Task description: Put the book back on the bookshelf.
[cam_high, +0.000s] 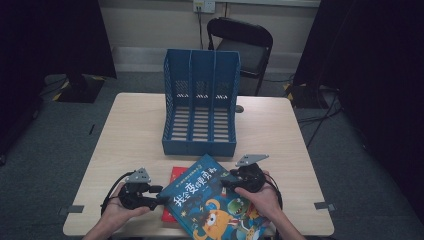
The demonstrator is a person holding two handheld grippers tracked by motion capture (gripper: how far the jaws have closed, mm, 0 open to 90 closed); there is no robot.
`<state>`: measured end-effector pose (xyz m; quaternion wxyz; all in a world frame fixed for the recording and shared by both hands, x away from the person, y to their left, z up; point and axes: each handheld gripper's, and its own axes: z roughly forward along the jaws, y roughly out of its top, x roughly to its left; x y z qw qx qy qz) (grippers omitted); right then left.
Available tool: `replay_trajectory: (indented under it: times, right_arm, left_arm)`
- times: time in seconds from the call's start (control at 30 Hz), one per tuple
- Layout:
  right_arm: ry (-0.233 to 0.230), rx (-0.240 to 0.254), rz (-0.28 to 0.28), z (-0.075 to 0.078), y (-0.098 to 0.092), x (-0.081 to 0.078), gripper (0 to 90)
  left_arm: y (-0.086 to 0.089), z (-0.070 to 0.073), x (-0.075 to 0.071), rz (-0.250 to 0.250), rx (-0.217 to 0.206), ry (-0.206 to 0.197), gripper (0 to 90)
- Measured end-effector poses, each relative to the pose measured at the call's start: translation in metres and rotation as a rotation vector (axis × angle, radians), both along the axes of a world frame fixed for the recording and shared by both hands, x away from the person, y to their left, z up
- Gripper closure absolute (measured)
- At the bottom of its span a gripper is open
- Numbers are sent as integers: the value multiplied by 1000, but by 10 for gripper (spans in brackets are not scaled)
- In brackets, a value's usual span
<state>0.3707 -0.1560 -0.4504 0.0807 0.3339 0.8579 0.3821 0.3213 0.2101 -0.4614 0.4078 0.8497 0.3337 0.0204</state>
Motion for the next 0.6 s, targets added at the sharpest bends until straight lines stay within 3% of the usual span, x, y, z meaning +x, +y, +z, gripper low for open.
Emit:
replay_trajectory:
  times: [0.13, 0.2, 0.23, 0.43, 0.6]
  right_arm:
    - [3, 2, 0, 0, 0, 0, 442]
    - [1, 0, 1, 0, 0, 0, 442]
    - [0, 2, 2, 0, 0, 0, 442]
    - [-2, -7, 0, 1, -3, -3, 442]
    - [0, -6, -12, 2, -11, -9, 443]
  left_arm:
    - [2, 0, 0, -23, 19, 0, 495]
    - [3, -1, 1, -25, 7, 3, 501]
    - [3, -1, 1, -18, 2, 12, 497]
    - [1, -1, 1, -8, 13, -20, 513]
    - [-2, -3, 9, 22, -11, -21, 515]
